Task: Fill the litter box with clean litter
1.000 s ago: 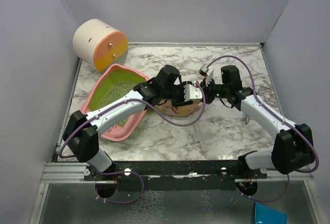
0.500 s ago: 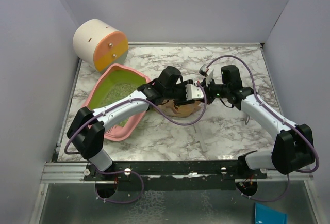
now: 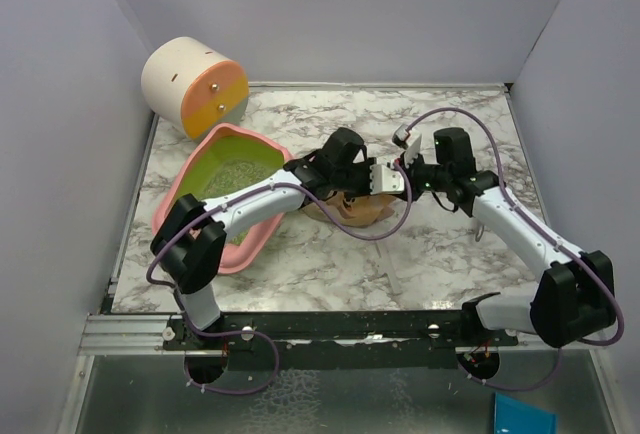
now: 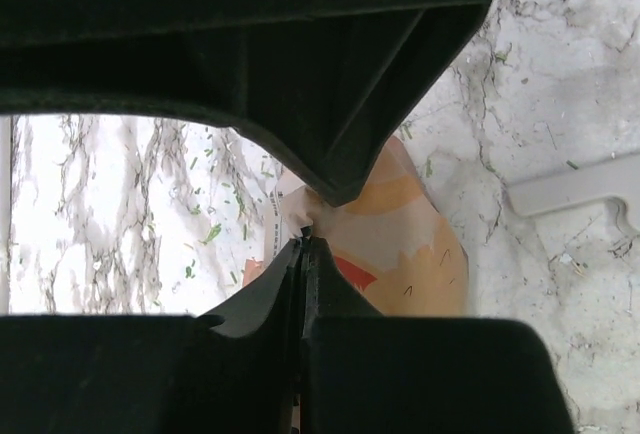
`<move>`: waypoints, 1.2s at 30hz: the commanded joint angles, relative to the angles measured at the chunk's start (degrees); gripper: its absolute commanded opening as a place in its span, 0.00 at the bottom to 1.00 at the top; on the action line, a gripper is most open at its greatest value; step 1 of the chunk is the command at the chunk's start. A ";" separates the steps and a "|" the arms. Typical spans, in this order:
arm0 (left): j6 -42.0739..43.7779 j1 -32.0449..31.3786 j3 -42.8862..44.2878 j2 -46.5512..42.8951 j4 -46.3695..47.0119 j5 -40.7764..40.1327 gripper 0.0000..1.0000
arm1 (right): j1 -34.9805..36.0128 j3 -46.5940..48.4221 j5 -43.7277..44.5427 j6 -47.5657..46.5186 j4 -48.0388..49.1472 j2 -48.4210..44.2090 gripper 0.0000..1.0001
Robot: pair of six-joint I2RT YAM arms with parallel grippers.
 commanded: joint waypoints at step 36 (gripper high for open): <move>1.20 0.18 4.99 -0.80 1.84 -2.64 0.00 | -4.26 -1.90 38.89 12.07 -0.95 -4.78 0.12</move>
